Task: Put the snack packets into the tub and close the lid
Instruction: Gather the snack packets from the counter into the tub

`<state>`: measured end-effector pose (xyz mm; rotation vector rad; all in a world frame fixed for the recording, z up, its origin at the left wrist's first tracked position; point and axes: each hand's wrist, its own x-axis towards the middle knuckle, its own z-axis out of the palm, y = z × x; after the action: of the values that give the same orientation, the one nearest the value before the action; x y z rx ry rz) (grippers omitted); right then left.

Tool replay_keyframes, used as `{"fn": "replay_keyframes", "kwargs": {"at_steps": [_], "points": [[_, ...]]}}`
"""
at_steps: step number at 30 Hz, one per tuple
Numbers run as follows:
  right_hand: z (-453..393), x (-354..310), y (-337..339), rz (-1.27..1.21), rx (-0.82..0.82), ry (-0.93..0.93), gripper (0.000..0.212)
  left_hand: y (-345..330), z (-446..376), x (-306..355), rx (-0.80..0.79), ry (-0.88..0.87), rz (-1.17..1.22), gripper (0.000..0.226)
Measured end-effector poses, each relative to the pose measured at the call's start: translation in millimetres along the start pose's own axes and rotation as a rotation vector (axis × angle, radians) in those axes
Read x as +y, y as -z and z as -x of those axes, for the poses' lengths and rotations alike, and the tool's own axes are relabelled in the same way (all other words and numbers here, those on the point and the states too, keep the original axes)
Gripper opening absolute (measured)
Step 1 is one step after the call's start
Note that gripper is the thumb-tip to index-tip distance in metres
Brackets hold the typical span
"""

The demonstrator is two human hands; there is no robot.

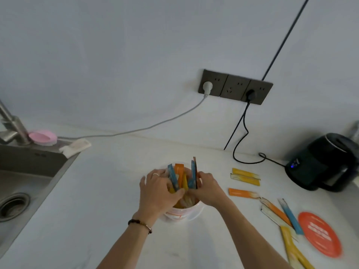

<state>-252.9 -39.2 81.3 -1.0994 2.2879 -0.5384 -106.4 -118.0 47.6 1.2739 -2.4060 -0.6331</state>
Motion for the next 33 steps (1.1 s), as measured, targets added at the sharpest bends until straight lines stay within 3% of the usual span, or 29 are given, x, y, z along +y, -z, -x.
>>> {"fn": "replay_keyframes", "kwargs": {"at_steps": [3,6,9,14,19,21,26,29,33], "points": [[-3,5,5,-0.053,0.236,0.053,0.027,2,-4,1,0.212,-0.005,0.240,0.038],[-7,8,2,0.157,0.243,0.082,0.030,1,-20,0,0.023,-0.070,0.219,0.055],[-7,9,-3,0.297,0.108,-0.014,0.030,-1,-27,-2,-0.108,-0.174,-0.012,0.042],[-1,23,5,-0.066,0.297,0.180,0.031,3,-28,12,-0.027,-0.202,-0.031,0.038],[17,99,35,-0.085,0.424,0.024,0.026,-11,-25,84,0.115,-0.389,0.059,0.027],[26,149,45,0.038,0.382,-0.135,0.039,-35,-15,117,0.119,-0.480,0.127,0.026],[28,262,81,0.150,0.230,-0.465,0.079,-144,-14,174,-0.270,-0.489,-0.024,0.036],[11,289,94,0.190,0.169,-0.475,0.092,-188,-31,181,-0.398,-0.411,-0.129,0.044],[-21,310,105,0.353,0.076,-0.396,0.097,-227,-77,206,-0.410,-0.365,-0.215,0.068]]}}
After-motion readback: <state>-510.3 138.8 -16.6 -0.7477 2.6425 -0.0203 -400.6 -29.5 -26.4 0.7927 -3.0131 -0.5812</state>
